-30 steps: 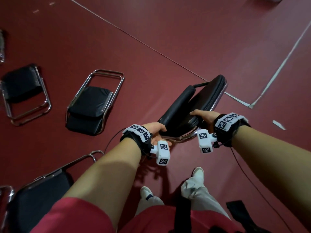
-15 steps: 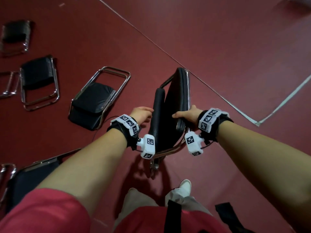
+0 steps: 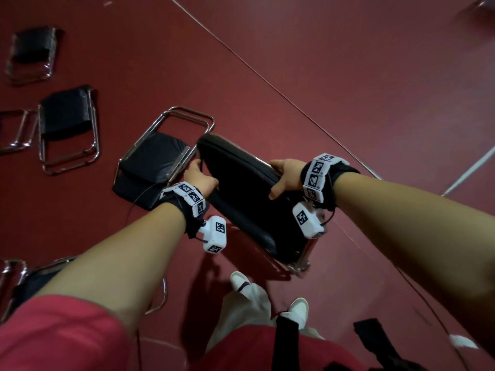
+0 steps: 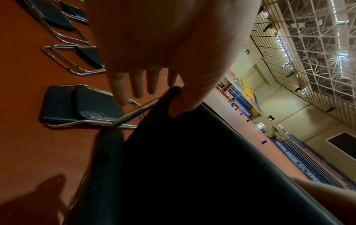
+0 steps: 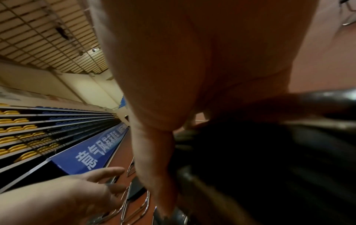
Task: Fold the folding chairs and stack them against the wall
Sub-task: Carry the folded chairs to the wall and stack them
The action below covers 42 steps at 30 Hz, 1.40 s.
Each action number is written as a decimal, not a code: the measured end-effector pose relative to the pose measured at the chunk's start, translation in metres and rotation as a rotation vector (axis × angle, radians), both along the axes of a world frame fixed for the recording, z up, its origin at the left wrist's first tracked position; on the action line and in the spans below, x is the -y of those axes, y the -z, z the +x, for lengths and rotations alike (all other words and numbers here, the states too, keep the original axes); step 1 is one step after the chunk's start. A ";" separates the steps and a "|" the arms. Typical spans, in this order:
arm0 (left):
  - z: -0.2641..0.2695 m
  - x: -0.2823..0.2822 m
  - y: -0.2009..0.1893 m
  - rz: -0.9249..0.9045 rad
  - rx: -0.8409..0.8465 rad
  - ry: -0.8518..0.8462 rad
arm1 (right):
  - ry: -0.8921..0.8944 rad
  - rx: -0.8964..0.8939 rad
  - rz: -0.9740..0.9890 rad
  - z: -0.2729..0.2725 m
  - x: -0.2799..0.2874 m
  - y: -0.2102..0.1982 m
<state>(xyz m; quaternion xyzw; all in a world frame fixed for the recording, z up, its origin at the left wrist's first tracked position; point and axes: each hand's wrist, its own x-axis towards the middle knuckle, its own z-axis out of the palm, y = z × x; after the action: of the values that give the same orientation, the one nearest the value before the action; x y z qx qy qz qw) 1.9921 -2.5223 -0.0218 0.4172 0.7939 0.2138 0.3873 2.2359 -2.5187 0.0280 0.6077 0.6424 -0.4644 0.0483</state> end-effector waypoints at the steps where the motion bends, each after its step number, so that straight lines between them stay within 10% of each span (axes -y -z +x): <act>1: -0.006 -0.007 0.000 -0.011 -0.018 -0.002 | -0.048 0.026 0.020 -0.005 -0.004 -0.002; 13: -0.106 -0.019 0.027 -0.265 -0.326 -0.181 | -0.177 0.201 0.250 -0.074 -0.080 0.000; 27: -0.149 -0.053 0.060 -0.078 0.071 -0.255 | 0.304 0.254 0.382 -0.056 -0.130 0.035; 42: -0.081 -0.051 0.091 0.112 0.597 -0.587 | 0.217 -0.072 0.411 0.009 -0.248 0.076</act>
<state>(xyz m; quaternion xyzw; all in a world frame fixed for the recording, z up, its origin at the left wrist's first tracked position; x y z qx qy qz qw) 1.9110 -2.4717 -0.1132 0.1134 0.7191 0.4692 0.4999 2.2446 -2.2707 -0.0478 0.6533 0.6557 -0.3478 -0.1493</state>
